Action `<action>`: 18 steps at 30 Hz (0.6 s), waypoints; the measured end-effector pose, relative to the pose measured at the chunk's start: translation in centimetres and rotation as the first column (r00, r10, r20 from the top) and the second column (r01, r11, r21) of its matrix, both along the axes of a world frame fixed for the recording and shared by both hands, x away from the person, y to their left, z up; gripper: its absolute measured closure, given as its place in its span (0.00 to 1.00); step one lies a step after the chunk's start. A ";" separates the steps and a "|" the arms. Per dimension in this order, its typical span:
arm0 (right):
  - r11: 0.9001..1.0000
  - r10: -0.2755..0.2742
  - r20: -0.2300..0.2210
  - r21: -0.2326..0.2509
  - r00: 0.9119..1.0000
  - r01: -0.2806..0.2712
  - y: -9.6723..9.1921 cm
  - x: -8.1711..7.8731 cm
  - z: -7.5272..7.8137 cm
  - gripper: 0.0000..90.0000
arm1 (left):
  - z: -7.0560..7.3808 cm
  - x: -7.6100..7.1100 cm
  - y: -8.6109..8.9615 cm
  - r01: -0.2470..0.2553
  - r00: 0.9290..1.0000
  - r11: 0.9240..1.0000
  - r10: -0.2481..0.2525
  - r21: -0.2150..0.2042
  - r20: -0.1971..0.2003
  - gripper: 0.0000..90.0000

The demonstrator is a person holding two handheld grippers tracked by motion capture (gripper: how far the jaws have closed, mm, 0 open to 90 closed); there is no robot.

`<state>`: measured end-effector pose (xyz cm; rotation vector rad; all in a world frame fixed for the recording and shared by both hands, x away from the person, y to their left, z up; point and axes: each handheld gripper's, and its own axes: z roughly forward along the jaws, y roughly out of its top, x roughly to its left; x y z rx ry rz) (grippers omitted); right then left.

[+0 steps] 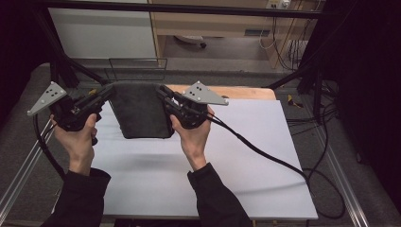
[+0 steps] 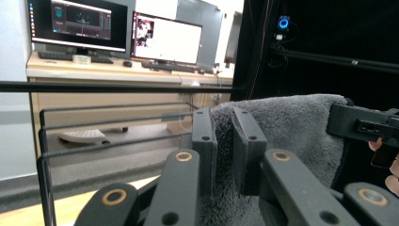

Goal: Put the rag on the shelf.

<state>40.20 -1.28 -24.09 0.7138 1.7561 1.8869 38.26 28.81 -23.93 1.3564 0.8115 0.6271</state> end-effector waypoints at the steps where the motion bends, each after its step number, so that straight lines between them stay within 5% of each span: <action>1: 1.000 -0.001 0.003 0.000 1.000 0.001 0.0 0.0 0.2 0.90 | 0.2 0.0 0.0 0.000 1.000 1.000 0.000 -0.001 0.005 0.90; 18: 1.000 -0.013 0.067 0.006 0.998 0.013 1.3 0.8 4.0 0.90 | 3.4 0.8 1.1 -0.015 0.997 0.998 0.019 -0.053 0.069 0.90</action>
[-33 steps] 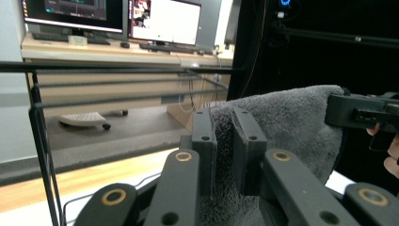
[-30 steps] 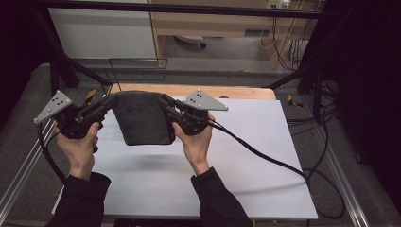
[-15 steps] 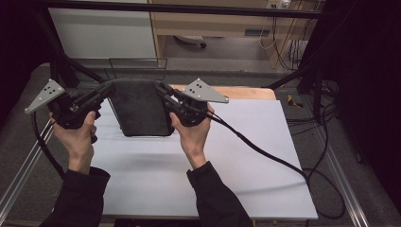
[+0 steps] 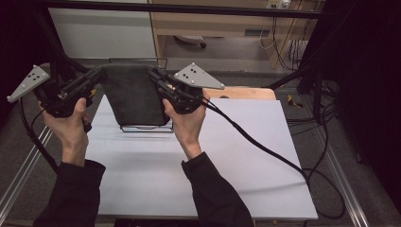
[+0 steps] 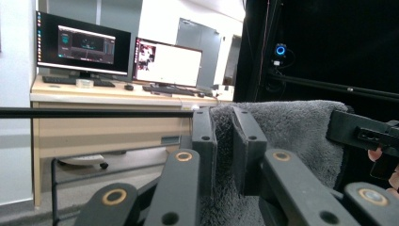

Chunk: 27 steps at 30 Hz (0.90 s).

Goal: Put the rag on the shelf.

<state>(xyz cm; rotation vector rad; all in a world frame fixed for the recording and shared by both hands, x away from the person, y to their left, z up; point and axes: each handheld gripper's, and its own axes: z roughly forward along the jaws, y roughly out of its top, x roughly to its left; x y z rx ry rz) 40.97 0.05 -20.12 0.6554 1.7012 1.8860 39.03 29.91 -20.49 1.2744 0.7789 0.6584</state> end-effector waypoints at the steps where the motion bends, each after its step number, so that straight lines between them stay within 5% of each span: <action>1: 1.000 -0.001 0.005 -0.002 1.000 0.001 0.1 0.1 0.3 0.90 | 0.2 0.0 0.1 -0.001 1.000 1.000 0.001 -0.002 0.004 0.90; 27: 1.000 -0.011 0.078 -0.007 0.997 0.011 3.0 2.1 5.7 0.90 | 4.6 2.0 2.2 -0.033 0.997 0.997 0.037 -0.063 0.067 0.90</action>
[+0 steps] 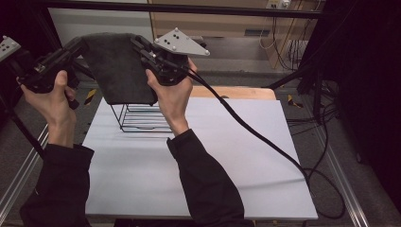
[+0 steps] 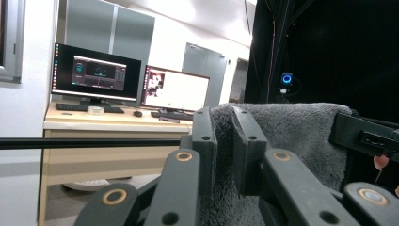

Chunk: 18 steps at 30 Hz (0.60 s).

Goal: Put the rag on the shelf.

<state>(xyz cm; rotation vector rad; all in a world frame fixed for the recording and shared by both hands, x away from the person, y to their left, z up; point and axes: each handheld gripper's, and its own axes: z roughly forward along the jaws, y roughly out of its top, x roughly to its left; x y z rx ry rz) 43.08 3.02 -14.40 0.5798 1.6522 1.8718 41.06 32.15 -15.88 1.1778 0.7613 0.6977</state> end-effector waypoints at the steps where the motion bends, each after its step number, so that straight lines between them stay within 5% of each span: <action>1: 1.000 0.001 0.001 -0.002 1.000 -0.001 0.1 0.1 0.2 0.90 | 0.2 0.1 0.1 0.000 1.000 1.000 0.000 -0.003 0.002 0.90; 18: 1.000 -0.002 0.012 -0.002 1.000 0.002 1.3 1.9 2.9 0.90 | 2.6 2.4 1.1 -0.009 1.000 1.000 0.009 -0.024 -0.013 0.90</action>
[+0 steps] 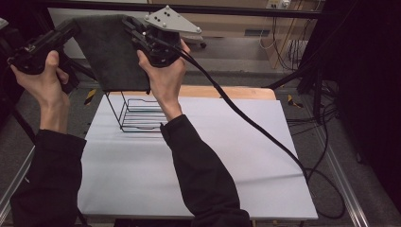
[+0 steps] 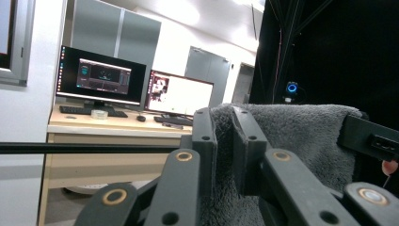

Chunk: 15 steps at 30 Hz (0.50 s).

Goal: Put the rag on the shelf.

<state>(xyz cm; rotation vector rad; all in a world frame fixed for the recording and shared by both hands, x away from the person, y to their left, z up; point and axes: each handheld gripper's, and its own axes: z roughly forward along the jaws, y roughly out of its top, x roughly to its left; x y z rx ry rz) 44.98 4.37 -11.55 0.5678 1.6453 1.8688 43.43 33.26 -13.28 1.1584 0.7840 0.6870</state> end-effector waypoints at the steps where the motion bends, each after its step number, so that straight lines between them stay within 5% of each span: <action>1: 1.000 -0.001 -0.002 0.001 1.000 0.001 0.0 0.1 0.1 0.90 | 0.2 0.1 0.0 0.000 1.000 1.000 0.000 -0.001 -0.003 0.90; 15: 1.000 -0.030 0.016 0.004 0.999 0.030 0.0 2.0 1.8 0.90 | 2.1 2.1 -0.4 -0.007 1.000 1.000 0.007 -0.004 -0.011 0.90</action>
